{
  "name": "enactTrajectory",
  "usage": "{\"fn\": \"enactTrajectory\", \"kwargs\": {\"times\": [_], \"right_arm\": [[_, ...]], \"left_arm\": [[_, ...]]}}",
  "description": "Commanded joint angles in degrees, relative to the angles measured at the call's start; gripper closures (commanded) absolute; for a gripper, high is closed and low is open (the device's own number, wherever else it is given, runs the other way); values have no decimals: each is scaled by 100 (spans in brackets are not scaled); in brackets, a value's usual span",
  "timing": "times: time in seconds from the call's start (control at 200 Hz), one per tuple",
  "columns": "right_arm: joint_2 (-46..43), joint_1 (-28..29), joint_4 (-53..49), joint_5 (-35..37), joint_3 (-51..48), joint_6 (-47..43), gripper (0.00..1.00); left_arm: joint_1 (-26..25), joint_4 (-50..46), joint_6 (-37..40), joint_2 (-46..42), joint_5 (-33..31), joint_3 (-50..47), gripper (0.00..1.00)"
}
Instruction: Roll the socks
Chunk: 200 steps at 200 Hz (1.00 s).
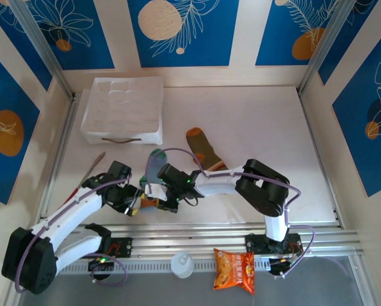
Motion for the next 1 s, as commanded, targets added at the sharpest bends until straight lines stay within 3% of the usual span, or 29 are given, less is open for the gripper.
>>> {"fn": "enactTrajectory", "kwargs": {"times": [0.0, 0.16, 0.33, 0.44, 0.59, 0.995], "right_arm": [[237, -92, -855, 812, -360, 116, 100], [217, -133, -949, 657, -278, 107, 100], [301, -191, -1108, 216, -101, 347, 100], [365, -238, -1131, 44, -61, 503, 100], [478, -273, -1235, -158, 22, 586, 100], [665, -472, -1406, -838, 248, 894, 100]], "left_arm": [[325, 240, -191, 195, 359, 238, 49], [327, -132, -573, 341, 864, 359, 50], [267, -502, -1090, -326, 979, 118, 51], [197, -300, -1423, -565, 1058, -221, 51], [-63, 658, -2040, -405, 1064, -566, 50], [-457, 1553, -2387, 367, 675, -797, 49]]}}
